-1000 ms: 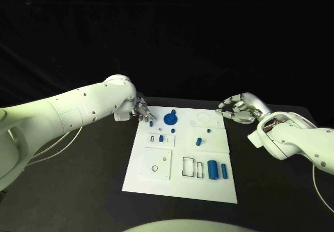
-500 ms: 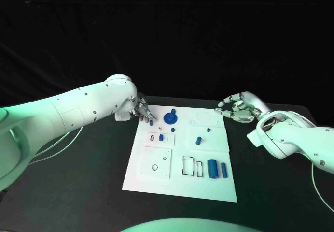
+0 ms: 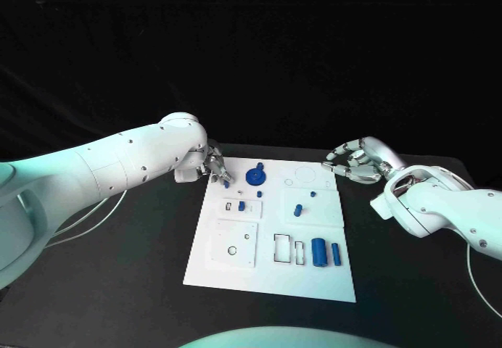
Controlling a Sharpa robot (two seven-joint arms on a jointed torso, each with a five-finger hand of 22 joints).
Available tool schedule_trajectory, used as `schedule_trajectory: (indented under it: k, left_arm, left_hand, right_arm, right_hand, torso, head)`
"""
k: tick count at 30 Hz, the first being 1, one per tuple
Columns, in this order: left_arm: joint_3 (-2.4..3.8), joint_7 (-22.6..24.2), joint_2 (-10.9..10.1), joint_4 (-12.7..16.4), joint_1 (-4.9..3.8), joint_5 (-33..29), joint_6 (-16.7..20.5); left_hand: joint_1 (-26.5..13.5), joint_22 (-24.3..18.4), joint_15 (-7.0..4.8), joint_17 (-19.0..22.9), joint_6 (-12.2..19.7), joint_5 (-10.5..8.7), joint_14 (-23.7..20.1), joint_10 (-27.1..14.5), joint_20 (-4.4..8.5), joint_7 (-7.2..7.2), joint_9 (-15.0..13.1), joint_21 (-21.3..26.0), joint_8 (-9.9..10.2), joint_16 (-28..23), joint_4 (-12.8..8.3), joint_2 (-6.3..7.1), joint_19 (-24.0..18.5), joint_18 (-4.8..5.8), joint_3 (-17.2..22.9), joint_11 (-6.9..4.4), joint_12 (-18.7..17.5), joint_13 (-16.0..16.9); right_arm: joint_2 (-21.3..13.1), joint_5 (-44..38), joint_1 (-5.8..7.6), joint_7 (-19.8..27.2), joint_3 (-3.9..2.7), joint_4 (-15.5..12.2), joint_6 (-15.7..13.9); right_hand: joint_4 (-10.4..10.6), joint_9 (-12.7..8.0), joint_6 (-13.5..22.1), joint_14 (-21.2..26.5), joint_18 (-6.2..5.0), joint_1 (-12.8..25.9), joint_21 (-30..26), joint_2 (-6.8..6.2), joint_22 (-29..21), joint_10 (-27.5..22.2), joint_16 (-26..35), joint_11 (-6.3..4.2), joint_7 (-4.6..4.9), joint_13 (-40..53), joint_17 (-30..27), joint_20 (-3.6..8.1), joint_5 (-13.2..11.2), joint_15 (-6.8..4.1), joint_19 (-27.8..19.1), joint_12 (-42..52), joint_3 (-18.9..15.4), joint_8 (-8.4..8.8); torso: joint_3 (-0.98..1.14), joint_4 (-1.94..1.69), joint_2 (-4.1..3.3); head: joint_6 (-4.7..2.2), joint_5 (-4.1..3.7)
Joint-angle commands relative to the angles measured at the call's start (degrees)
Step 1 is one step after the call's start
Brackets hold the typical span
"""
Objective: Assemble the parts on the task board
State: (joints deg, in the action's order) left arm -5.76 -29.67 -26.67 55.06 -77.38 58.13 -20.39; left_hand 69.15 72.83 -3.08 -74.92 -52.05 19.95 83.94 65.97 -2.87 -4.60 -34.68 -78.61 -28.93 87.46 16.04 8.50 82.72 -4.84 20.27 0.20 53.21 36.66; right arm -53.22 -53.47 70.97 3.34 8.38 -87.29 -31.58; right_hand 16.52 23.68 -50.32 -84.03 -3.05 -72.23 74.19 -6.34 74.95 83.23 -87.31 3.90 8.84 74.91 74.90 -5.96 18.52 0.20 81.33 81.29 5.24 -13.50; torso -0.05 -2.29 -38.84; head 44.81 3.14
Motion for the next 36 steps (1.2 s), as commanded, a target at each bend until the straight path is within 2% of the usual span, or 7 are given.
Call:
schedule_trajectory:
  k: [1, 6, 10, 15, 23, 27, 36]
  left_arm:
    - [0.02, 0.1, 0.2, 0.0, 0.03, -0.8, -0.4]
    - [0.01, 0.1, 0.3, -0.1, 0.04, -0.8, 0.0]
    - [0.01, 0.2, 0.3, -0.1, 0.05, -1.0, 0.7]
    - [0.01, 0.5, 0.1, 0.0, 0.05, -1.7, 1.4]
    - [0.02, 1.0, -0.7, 0.9, 0.05, -3.5, 2.2]
    - [0.09, 1.0, -2.2, 3.2, 0.05, -5.3, 3.3]
    - [0.3, 1.8, -8.5, 13.3, 0.04, -8.0, 9.0]
  left_hand:
    - [0.8, 0.0, -0.38, -10.5, -0.4, 0.0, 4.8, 0.4, 0.22, 0.09, 0.0, -0.4, -0.4, 0.3, 0.0, -0.04, 0.1, 0.99, 0.4, -0.05, 0.3, 0.1]
    - [2.5, 0.2, -0.54, -10.7, -0.5, 0.04, 4.9, 0.6, 0.32, 0.3, -0.1, -0.5, -0.6, 0.4, -0.3, -0.77, 0.2, 1.02, 1.4, -0.23, 0.4, 0.2]
    - [6.9, 0.3, -0.84, -10.8, -0.1, 0.12, 4.9, 1.1, 0.65, 0.58, -0.8, -0.6, -1.5, 0.5, -2.5, -2.14, 0.1, 1.01, 5.3, -0.53, 0.8, 0.8]
    - [8.2, 0.6, -0.52, -10.8, 1.3, 0.18, 4.9, 1.6, 0.49, 0.06, -3.4, -0.7, -4.0, 0.5, -6.3, -1.08, 0.1, 1.06, 14.9, -0.19, 0.8, 0.8]
    - [6.3, 1.1, -0.49, -11.0, 1.5, 0.17, 4.9, 2.0, 0.34, 0.06, -4.5, -1.1, -5.2, 0.6, -8.3, -0.15, 0.3, 1.14, 19.8, -0.2, 1.2, 0.9]
    - [5.7, 1.3, -0.5, -11.1, 1.4, 0.23, 5.0, 2.3, 0.32, 0.09, -4.7, -1.2, -5.4, 0.6, -8.9, 0.15, 0.3, 1.18, 20.9, -0.23, 1.4, 1.1]
    - [3.5, 1.8, -0.75, -11.7, 0.5, 0.7, 5.2, 3.9, 0.52, 0.43, -5.3, -1.5, -6.1, 1.0, -10.8, 1.56, 0.5, 1.25, 24.5, -0.56, 3.2, 3.0]
  right_arm:
    - [0.1, -0.3, -0.04, 0.5, -0.01, 0.0, 0.6]
    - [0.1, -0.3, -0.04, 0.5, -0.01, 0.0, 0.6]
    - [0.1, -0.3, -0.04, 0.5, -0.01, 0.0, 0.6]
    - [0.1, -0.3, -0.04, 0.5, -0.01, 0.0, 0.6]
    - [0.2, -0.3, -0.06, 0.5, -0.01, 0.1, 0.7]
    - [0.2, -0.3, -0.09, 0.5, -0.01, 0.1, 0.7]
    - [0.0, -0.3, -0.16, 0.5, 0.0, 0.0, 0.7]
  right_hand:
    - [-0.1, 0.0, 0.5, -4.0, -0.9, -0.2, -0.2, 0.03, 4.1, -0.3, 0.3, 0.05, -0.11, 6.3, 6.1, 0.1, 0.3, -0.4, -0.4, -0.3, -0.1, -0.25]
    - [-0.1, 0.0, 0.5, -4.0, -0.9, -0.2, -0.2, 0.03, 4.1, -0.3, 0.3, 0.05, -0.11, 6.3, 6.1, 0.1, 0.3, -0.4, -0.4, -0.3, -0.1, -0.25]
    - [-0.1, 0.0, 0.5, -4.0, -0.9, -0.2, -0.2, 0.03, 4.1, -0.3, 0.3, 0.05, -0.11, 6.3, 6.1, 0.1, 0.3, -0.4, -0.4, -0.3, -0.1, -0.25]
    - [-0.1, 0.0, 0.5, -4.0, -0.9, -0.2, -0.2, 0.03, 4.1, -0.3, 0.3, 0.05, -0.11, 6.3, 6.1, 0.1, 0.3, -0.4, -0.4, -0.3, -0.1, -0.25]
    - [0.0, 0.0, 0.5, -4.0, -0.92, -0.3, -0.3, 0.07, 4.0, -0.3, 0.3, 0.05, -0.11, 6.3, 6.1, 0.1, 0.2, -0.4, -0.4, -0.3, -0.1, -0.3]
    - [0.0, 0.0, 0.5, -4.0, -0.92, -0.3, -0.3, 0.07, 4.0, -0.3, 0.3, 0.05, -0.11, 6.3, 6.1, 0.1, 0.2, -0.4, -0.4, -0.3, -0.1, -0.3]
    - [0.0, 0.0, 0.5, -4.0, -0.92, -0.3, -0.3, 0.07, 4.0, -0.3, 0.3, 0.05, -0.11, 6.3, 6.1, 0.1, 0.2, -0.4, -0.4, -0.3, -0.1, -0.3]
  torso:
    - [0.02, -0.01, 0.01]
    - [0.01, -0.03, 0.04]
    - [0.0, 0.02, 0.08]
    - [0.02, -0.01, 0.09]
    - [0.03, -0.04, 0.17]
    - [0.02, -0.06, 0.2]
    - [0.06, -0.18, 0.3]
  head:
    - [0.19, 0.0]
    - [0.2, -0.03]
    - [0.19, 0.04]
    - [0.22, 0.1]
    - [0.16, 0.22]
    - [0.03, 0.26]
    - [-0.1, 0.42]
